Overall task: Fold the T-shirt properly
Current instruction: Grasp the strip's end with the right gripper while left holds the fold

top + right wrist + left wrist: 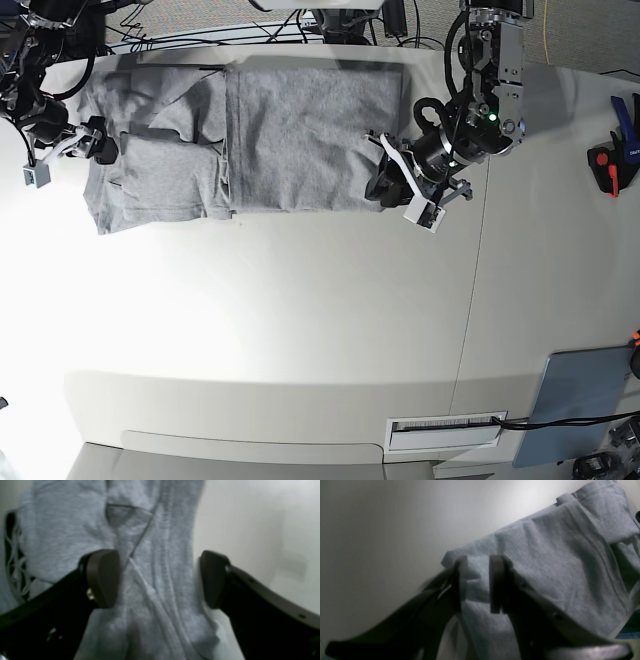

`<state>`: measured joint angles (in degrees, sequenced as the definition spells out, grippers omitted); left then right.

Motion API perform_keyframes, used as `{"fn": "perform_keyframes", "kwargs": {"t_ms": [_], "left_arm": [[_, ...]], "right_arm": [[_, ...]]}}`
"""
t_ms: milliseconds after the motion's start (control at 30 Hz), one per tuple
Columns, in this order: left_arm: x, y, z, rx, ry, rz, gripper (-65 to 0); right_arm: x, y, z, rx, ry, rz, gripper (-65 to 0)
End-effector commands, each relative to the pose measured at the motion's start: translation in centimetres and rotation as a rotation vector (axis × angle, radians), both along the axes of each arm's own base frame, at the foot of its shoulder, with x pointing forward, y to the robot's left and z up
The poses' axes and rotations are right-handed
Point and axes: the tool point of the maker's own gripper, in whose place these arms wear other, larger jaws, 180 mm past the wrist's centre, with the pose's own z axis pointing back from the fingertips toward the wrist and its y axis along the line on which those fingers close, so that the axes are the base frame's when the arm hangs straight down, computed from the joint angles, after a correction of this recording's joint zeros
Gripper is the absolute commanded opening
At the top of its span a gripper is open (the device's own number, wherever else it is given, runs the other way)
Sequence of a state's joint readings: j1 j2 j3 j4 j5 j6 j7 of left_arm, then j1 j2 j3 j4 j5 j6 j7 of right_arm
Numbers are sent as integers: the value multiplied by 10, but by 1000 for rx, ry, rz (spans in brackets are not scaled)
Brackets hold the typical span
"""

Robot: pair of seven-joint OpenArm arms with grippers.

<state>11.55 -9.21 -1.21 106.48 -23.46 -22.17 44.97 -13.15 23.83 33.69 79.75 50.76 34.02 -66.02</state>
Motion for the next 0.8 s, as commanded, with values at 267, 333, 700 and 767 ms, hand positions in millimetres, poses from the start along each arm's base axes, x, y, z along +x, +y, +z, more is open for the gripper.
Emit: {"fn": "perform_keyframes", "kwargs": {"t_ms": [267,333,700,767], "left_arm": [[6,-3,13,-25,-47,-3,-488],[6,-3,13,-25,-47,-3,-488],[5,-3,12,-24,-43,-3,-488],[3,-2,10,-20,-36,-3,-488]], "right_arm": [[-2,16,7,85,2,54,-164],[-3,17,6,86,5,57,-164],[-1,45,-19,37,67,156,-165],[0,43,-24,7,84,145,-165]]}}
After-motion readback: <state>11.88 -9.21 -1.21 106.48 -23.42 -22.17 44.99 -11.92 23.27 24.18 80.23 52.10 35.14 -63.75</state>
